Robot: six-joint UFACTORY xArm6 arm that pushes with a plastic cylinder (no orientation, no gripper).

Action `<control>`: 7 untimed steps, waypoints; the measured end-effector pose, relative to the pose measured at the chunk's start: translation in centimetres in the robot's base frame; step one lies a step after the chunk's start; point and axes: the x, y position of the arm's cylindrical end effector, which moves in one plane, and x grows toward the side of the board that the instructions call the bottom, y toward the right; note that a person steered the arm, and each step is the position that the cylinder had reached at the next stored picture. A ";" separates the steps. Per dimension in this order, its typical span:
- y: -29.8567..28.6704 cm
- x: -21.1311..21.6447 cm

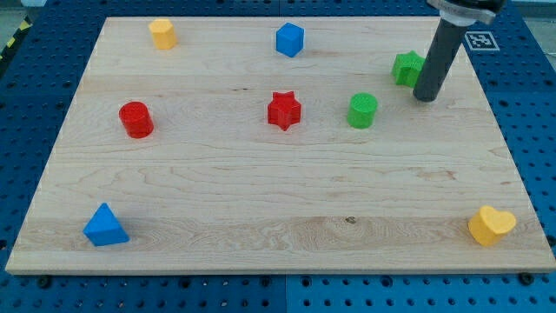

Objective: Move green star at top right corner

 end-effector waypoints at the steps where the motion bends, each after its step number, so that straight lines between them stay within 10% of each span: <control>1: -2.3 -1.0; 7: 1.5 -5.4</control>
